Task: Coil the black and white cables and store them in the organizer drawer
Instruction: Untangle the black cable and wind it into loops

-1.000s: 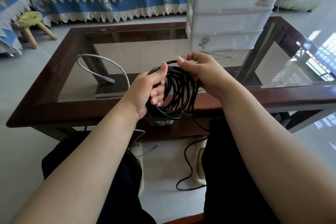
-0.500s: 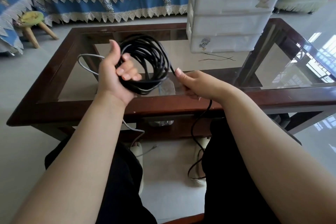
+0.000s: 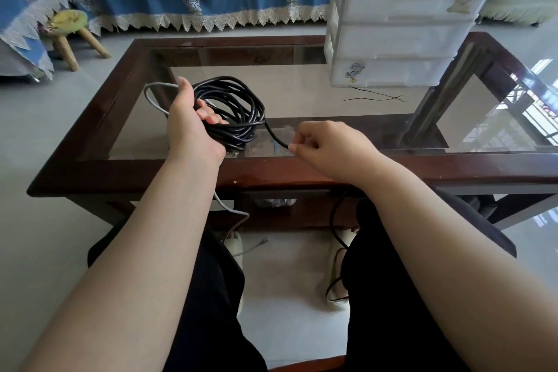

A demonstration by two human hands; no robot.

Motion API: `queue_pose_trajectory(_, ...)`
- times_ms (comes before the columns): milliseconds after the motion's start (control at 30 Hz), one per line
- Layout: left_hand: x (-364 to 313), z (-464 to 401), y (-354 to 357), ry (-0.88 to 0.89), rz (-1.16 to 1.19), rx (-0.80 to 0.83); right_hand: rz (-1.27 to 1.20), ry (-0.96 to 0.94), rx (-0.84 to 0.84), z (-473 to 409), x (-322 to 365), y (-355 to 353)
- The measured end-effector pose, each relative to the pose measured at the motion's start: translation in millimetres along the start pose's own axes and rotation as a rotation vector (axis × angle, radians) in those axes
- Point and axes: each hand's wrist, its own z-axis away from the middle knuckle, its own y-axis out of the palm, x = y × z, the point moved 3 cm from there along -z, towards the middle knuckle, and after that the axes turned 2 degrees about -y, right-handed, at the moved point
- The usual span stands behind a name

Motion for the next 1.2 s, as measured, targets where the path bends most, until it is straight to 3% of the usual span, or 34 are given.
queue_pose_trajectory(167,3.2,8.0,2.1,0.052,-0.154,-0.039,0.136,-0.116,0.036,4.4,15.1,8.0)
queue_pose_trajectory(367,11.3,4.7,2.7,0.079,-0.288,-0.036,0.109,-0.153,0.275,5.4,19.3,29.3)
queue_pose_trajectory(533,25.9,3.4,7.0,0.12,-0.475,-0.037,0.217,-0.271,0.121,0.3,20.4,26.4)
queue_pose_trajectory(833,44.4,11.6,16.7,0.01,-0.772,0.057,0.126,-0.302,-0.067,0.1,26.4,7.5)
queue_pose_trajectory(1100,54.7,17.9,15.5,-0.157,-1.059,0.179,0.211,-0.239,-0.059,0.5,27.9,5.7)
queue_pose_trajectory(1200,57.5,19.7,16.0,-0.143,-1.244,0.221,0.165,-0.229,0.016,2.4,28.3,9.1)
